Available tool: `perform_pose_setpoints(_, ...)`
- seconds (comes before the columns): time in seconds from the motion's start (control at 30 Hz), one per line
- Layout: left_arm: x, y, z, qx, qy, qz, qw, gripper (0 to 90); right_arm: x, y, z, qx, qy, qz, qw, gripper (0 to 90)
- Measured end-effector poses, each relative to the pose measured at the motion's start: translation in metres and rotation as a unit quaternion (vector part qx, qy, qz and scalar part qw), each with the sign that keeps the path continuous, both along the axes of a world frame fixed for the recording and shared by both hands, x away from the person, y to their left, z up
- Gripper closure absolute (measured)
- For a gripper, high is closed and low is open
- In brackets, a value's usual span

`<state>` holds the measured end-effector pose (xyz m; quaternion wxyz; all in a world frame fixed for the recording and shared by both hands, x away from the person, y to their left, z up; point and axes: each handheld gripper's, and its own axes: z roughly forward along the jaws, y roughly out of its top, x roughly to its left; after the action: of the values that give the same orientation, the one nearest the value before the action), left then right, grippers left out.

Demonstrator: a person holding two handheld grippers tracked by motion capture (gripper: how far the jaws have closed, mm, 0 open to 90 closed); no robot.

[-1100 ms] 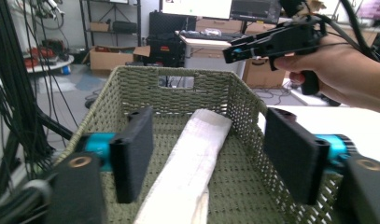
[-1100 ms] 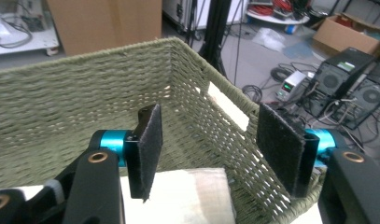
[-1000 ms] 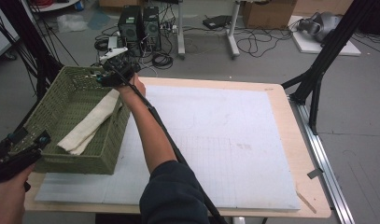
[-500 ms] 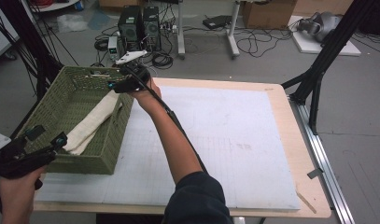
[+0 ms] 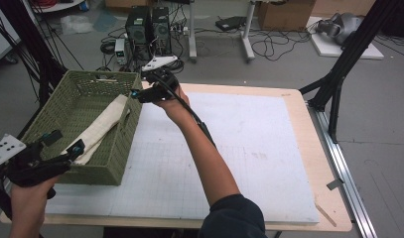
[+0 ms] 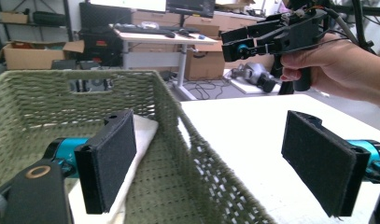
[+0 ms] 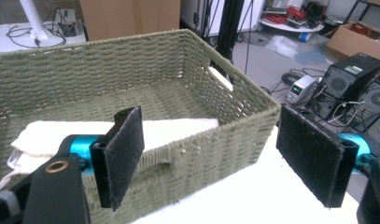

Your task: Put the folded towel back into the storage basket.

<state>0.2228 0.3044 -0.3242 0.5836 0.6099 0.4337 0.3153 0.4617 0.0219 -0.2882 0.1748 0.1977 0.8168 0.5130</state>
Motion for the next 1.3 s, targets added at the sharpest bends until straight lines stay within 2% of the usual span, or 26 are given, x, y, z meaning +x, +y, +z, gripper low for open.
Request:
perform_pose_setpoints(0.3, 0.005, -0.018, 0.003, 0.007, 0.003, -0.032, 0.9995, 18.2, -0.012, -0.033, 0.001, 0.001, -0.002, -0.007, 1.0000, 19.4)
perform_pose_setpoints(0.67, 0.010, -0.038, 0.006, 0.010, 0.000, -0.067, 0.9977, 18.2, -0.026, -0.077, -0.004, 0.005, -0.004, -0.033, 0.9994, 18.9)
perform_pose_setpoints(0.73, 0.011, -0.042, 0.006, 0.008, 0.001, -0.074, 0.9972, 18.2, -0.029, -0.086, -0.005, -0.002, -0.008, -0.035, 0.9994, 18.8)
perform_pose_setpoints(0.87, 0.015, -0.050, 0.006, 0.014, 0.001, -0.083, 0.9964, 18.2, -0.033, -0.105, -0.007, 0.006, 0.000, -0.047, 0.9989, 18.9)
perform_pose_setpoints(1.0, 0.019, -0.058, 0.006, 0.017, 0.003, -0.099, 0.9949, 18.3, -0.040, -0.124, -0.009, 0.009, -0.001, -0.057, 0.9983, 18.8)
perform_pose_setpoints(1.13, 0.023, -0.068, 0.007, 0.021, -0.004, -0.116, 0.9931, 18.3, -0.048, -0.144, -0.013, 0.015, 0.000, -0.069, 0.9975, 18.8)
perform_pose_setpoints(1.3, 0.028, -0.081, 0.006, 0.027, -0.002, -0.133, 0.9907, 18.4, -0.059, -0.170, -0.018, 0.013, -0.002, -0.088, 0.9961, 18.8)
